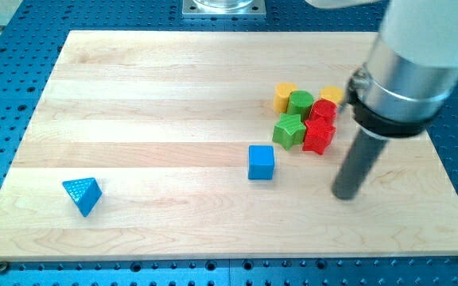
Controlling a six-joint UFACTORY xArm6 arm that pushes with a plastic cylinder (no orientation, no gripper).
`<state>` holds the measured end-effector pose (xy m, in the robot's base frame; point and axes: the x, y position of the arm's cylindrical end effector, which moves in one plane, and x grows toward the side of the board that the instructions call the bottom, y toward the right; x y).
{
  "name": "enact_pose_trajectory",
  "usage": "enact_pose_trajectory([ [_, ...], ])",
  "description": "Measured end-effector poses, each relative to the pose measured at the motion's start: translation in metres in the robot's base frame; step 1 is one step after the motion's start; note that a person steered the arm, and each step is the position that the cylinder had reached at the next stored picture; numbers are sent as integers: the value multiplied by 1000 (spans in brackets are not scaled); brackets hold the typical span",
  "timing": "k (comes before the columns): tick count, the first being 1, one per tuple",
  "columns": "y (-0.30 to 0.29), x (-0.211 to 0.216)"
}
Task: Push the cube into the triangle
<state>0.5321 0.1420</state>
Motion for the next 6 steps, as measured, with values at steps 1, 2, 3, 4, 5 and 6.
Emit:
enact_pose_trajectory([
  [1,-35,-29],
  [2,-62,-29],
  [3,-102,-29],
  [4,-152,-29],
  [5,-207,-29],
  [6,-256,-29],
])
